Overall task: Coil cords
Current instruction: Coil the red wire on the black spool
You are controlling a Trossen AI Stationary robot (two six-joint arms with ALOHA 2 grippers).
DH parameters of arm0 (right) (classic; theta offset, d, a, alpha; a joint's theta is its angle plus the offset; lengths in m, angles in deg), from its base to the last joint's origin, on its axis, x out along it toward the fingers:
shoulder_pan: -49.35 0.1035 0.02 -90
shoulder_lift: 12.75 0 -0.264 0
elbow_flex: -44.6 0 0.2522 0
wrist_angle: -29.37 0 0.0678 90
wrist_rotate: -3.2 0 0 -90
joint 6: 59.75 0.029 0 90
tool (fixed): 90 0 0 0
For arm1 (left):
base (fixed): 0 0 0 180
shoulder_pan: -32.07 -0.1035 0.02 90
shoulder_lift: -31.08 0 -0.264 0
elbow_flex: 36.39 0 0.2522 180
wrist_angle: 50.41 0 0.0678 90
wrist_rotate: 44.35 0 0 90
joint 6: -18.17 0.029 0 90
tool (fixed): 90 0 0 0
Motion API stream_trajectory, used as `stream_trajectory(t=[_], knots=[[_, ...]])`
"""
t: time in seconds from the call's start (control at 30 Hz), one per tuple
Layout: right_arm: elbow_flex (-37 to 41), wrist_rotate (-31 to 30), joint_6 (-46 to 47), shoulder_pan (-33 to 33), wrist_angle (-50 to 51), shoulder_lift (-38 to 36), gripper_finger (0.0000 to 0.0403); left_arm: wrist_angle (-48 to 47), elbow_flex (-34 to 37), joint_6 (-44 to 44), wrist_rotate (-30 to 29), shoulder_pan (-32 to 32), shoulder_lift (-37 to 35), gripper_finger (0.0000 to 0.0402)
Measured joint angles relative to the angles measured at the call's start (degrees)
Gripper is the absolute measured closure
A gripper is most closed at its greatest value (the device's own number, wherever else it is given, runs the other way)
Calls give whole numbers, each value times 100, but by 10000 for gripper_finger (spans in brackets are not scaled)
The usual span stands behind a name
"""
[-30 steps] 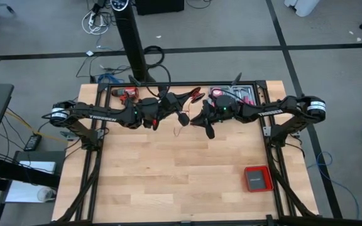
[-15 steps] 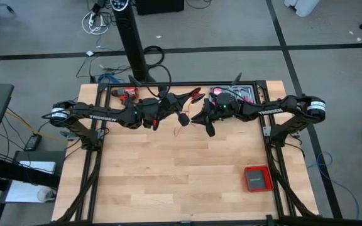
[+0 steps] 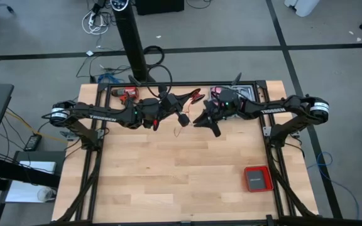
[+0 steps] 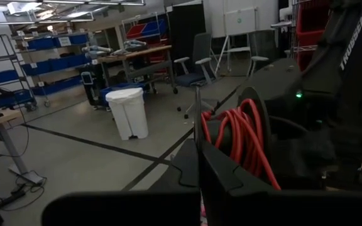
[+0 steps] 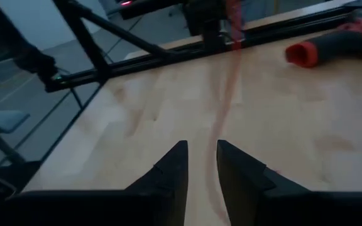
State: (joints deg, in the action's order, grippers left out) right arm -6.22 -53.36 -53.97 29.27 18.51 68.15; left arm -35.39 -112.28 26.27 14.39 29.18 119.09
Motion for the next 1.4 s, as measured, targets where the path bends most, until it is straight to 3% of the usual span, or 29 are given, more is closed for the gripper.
stream_trajectory(t=[0.7,0.93,1.07,1.23,1.4], knots=[[-28,-1170,-128,442,-393,191,321,182,-2,10,0,0,1,401],[-24,-1291,-240,458,-405,251,322,190,-2,24,0,0,1,401],[-24,-1313,-319,455,-393,247,338,192,-2,24,0,0,2,401],[-24,-1467,-511,457,-342,245,393,204,-2,24,0,0,2,401],[-24,-2183,-759,301,300,240,398,216,-2,22,0,2,2,401]])
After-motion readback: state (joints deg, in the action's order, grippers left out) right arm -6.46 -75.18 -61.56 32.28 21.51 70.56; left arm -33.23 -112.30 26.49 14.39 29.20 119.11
